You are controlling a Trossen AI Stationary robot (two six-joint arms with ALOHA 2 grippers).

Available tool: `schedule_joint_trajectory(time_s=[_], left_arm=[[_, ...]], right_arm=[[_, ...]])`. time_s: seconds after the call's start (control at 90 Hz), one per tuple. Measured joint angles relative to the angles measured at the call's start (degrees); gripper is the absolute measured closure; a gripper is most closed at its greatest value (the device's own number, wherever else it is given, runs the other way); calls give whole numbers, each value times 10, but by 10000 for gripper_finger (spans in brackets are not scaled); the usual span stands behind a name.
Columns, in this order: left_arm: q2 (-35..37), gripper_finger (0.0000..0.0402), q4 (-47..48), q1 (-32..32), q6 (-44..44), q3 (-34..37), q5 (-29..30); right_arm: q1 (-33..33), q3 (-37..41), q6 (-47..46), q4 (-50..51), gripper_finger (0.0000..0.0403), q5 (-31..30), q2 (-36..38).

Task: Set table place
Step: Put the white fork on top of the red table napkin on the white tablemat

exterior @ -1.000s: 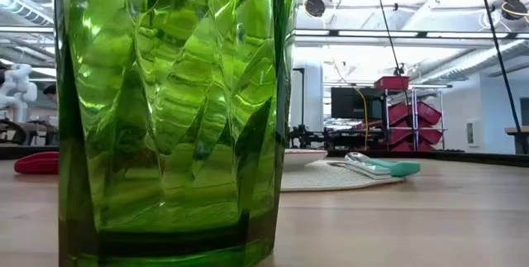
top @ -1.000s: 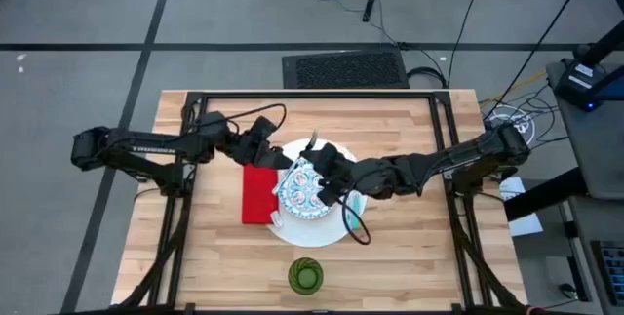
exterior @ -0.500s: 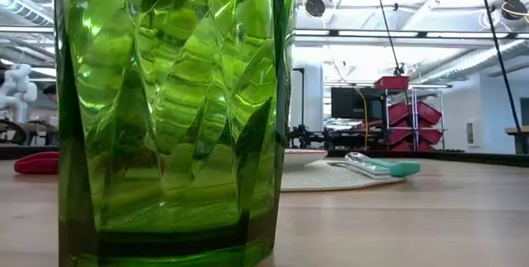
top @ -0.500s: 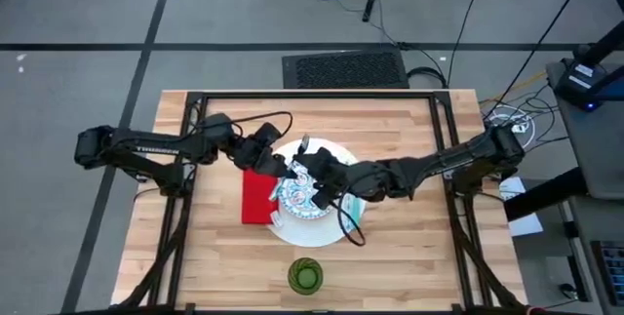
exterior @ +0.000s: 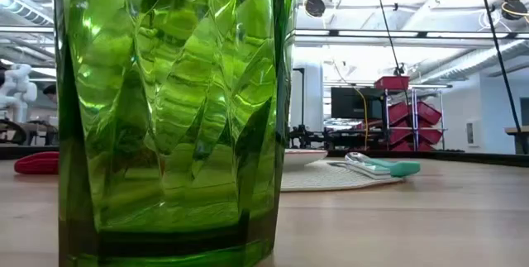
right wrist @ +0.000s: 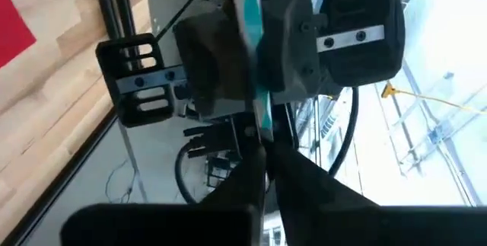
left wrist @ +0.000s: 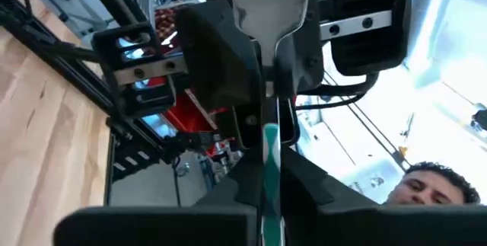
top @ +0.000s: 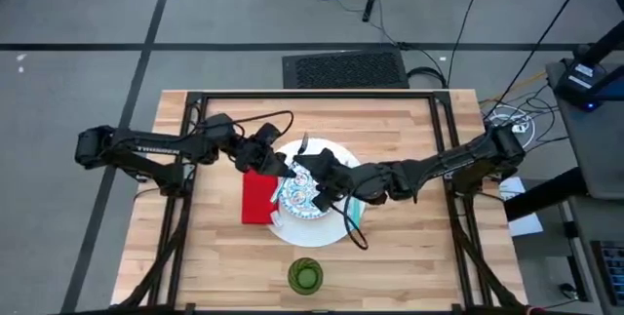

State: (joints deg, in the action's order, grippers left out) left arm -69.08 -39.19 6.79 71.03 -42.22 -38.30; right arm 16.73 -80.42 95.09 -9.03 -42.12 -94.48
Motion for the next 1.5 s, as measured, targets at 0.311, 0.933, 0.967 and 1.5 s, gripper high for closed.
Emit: schedule_joint_trajectory(time_s=[0.311, 0.933, 0.967, 1.5], left_arm=[[0, 390, -6, 7, -15, 0, 19], [66, 398, 168, 70, -176, 0, 160], [79, 399, 211, 70, -192, -1, 185], [146, 401, 837, -7, -97, -126, 562]], right_arm=[[12, 0, -133, -5, 311, -46, 1], [41, 1, -428, 8, 265, -350, 26], [41, 1, -458, 11, 266, -355, 29], [48, 1, -741, 168, 266, -351, 62]])
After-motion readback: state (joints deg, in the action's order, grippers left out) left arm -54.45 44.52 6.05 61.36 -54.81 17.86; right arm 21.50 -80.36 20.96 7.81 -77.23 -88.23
